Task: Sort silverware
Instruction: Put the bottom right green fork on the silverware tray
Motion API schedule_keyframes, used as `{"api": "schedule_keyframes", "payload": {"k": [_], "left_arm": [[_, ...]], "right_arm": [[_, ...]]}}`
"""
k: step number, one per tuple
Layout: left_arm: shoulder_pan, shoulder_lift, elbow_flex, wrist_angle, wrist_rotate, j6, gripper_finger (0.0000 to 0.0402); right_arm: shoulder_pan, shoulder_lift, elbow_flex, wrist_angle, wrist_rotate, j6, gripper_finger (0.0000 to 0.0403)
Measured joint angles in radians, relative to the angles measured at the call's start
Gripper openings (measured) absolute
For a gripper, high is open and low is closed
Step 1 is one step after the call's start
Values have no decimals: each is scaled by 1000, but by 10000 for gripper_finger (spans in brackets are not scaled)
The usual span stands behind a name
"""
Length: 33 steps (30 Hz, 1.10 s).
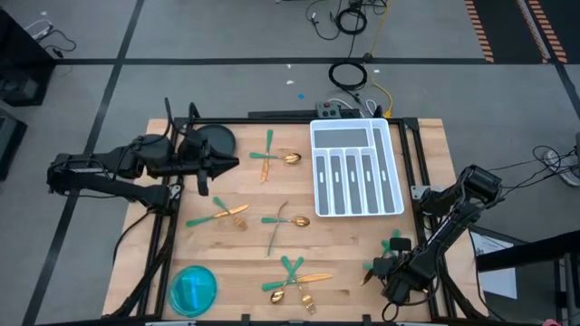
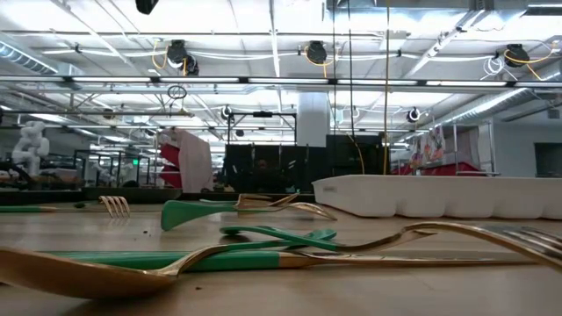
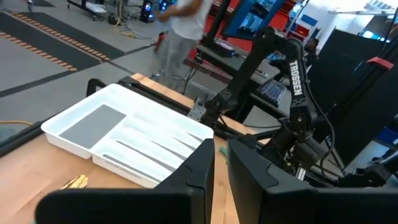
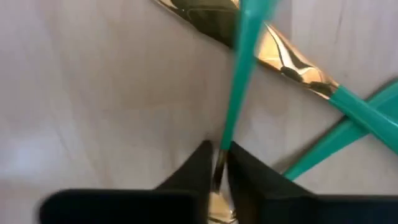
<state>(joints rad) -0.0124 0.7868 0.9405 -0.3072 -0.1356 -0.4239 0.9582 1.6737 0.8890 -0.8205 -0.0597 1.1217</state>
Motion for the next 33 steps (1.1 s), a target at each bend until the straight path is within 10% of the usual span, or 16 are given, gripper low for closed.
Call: {"api": "schedule_keyframes", "payload": {"k": [33], "left_arm": [[0, 0, 0, -17, -1, 204, 50]], "right_arm": [[-66, -1, 279, -196, 145, 117, 0]]}}
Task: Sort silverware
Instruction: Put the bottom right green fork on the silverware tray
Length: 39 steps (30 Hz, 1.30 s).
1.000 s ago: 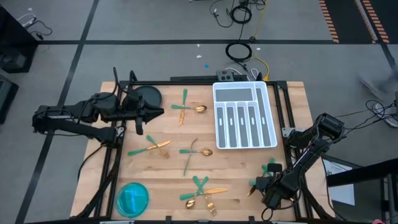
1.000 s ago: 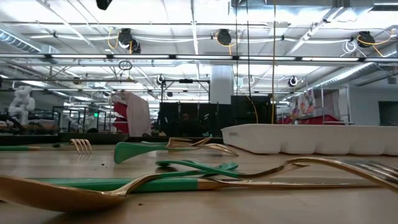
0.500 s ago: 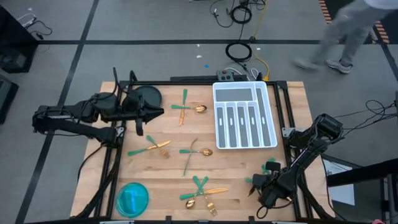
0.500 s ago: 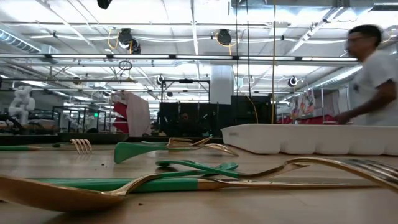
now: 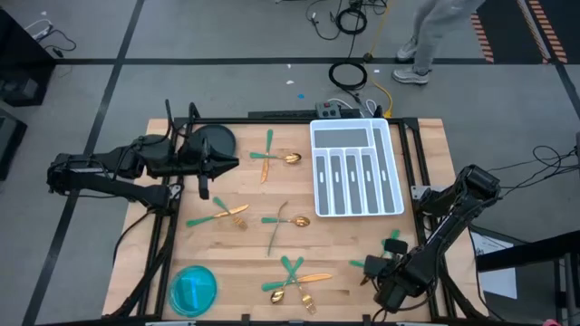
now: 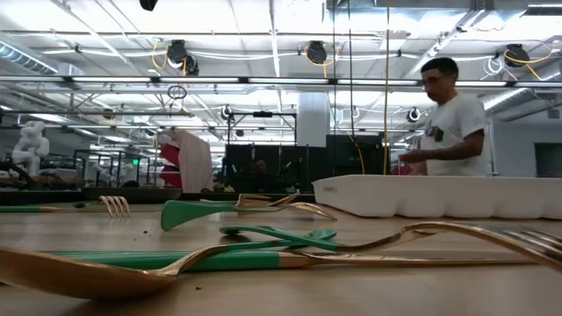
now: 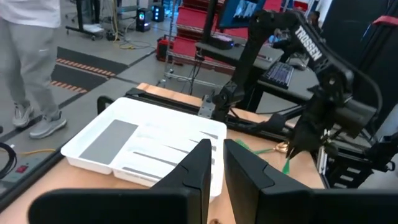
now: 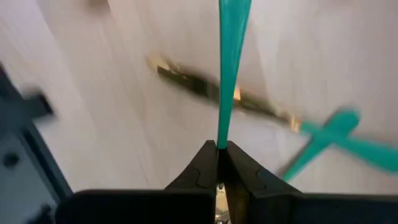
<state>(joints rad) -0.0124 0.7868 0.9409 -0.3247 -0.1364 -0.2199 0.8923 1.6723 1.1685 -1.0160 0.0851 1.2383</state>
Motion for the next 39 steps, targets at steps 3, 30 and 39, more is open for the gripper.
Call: {"api": "schedule_keyframes", "payload": {"k": [3, 30, 39], "left_arm": [[0, 0, 0, -16, 0, 0, 50], [0, 0, 0, -21, 0, -8, 50], [0, 0, 0, -21, 0, -6, 50]], "right_arm": [[-35, -18, 41, 2, 108, 0, 0], [-941, -607, 80, -136, 232, -97, 0], [-1103, -521, 59, -266, 124, -202, 0]]}}
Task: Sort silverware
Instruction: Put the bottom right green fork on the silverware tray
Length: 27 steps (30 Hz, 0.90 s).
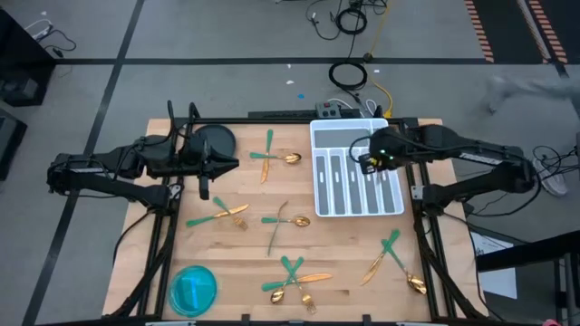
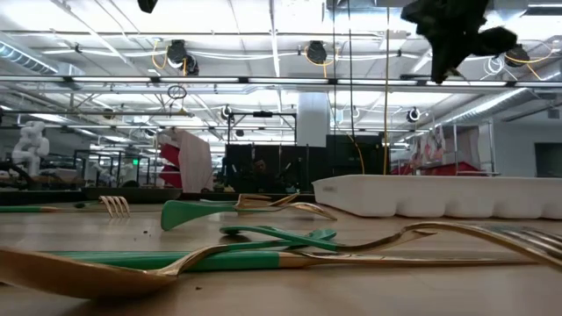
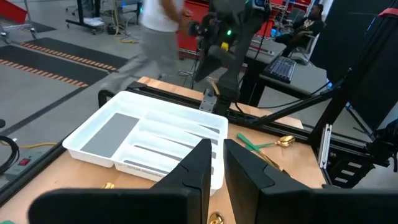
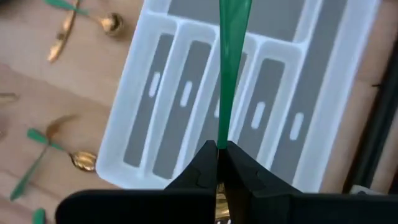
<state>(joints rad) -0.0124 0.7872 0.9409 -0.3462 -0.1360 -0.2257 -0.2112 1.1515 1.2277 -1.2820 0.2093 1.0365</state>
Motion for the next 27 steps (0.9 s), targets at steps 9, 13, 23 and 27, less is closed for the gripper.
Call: {"api": "schedule_keyframes", "payload": {"k": [9, 13, 23, 27], "left_arm": [[0, 0, 0, -7, 0, 5, 50], [0, 0, 0, -11, 0, 5, 50], [0, 0, 0, -46, 0, 4, 50], [0, 0, 0, -30, 0, 5, 50]], "right_arm": [[-125, 14, -305, 309, -197, -47, 0], [-138, 6, -422, 490, -241, -42, 0], [-169, -276, -763, 1254, -351, 20, 0], [-169, -349, -958, 1681, -374, 126, 0]]}}
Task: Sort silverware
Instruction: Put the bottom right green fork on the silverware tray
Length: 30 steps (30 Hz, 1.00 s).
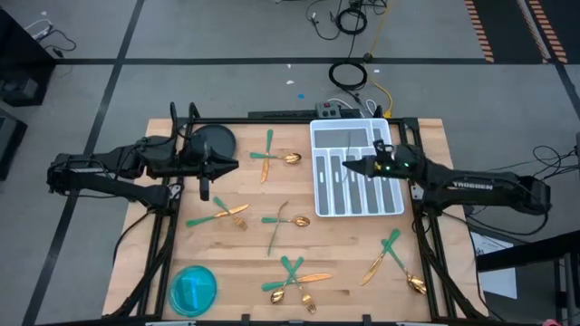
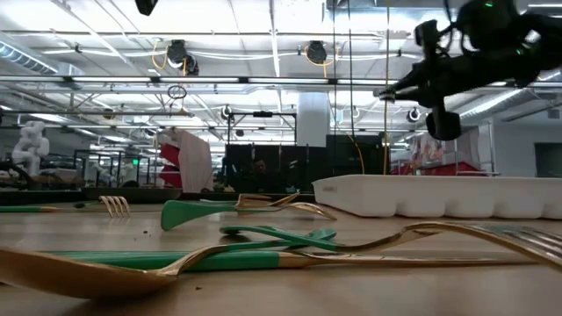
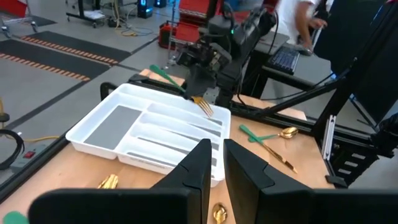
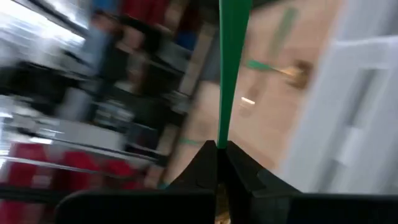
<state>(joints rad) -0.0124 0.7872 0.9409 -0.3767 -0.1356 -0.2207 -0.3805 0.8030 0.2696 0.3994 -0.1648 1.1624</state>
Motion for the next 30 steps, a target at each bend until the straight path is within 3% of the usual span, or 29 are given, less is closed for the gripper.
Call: {"api": "schedule_keyframes", "payload": {"k": [3, 7, 12, 14, 18, 23, 30], "left_arm": [[0, 0, 0, 5, 0, 0, 50], [0, 7, 0, 45, 0, -1, 50], [4, 87, 1, 281, 10, 29, 50], [24, 160, 1, 423, 91, 28, 50], [73, 345, 1, 673, 262, -49, 50], [124, 512, 1, 808, 382, -162, 50], [131, 558, 0, 848, 412, -192, 50]], "right_arm": [[0, -3, -113, 251, -22, 29, 0], [0, 0, -185, 442, -122, 49, 0], [4, 12, -141, 465, -271, 53, 0], [3, 20, -102, 462, -296, 36, 0], [0, 41, -40, 388, -350, -61, 0], [-52, 54, -33, 138, -352, -103, 0], [-142, -4, -60, -214, -314, -68, 0]]}}
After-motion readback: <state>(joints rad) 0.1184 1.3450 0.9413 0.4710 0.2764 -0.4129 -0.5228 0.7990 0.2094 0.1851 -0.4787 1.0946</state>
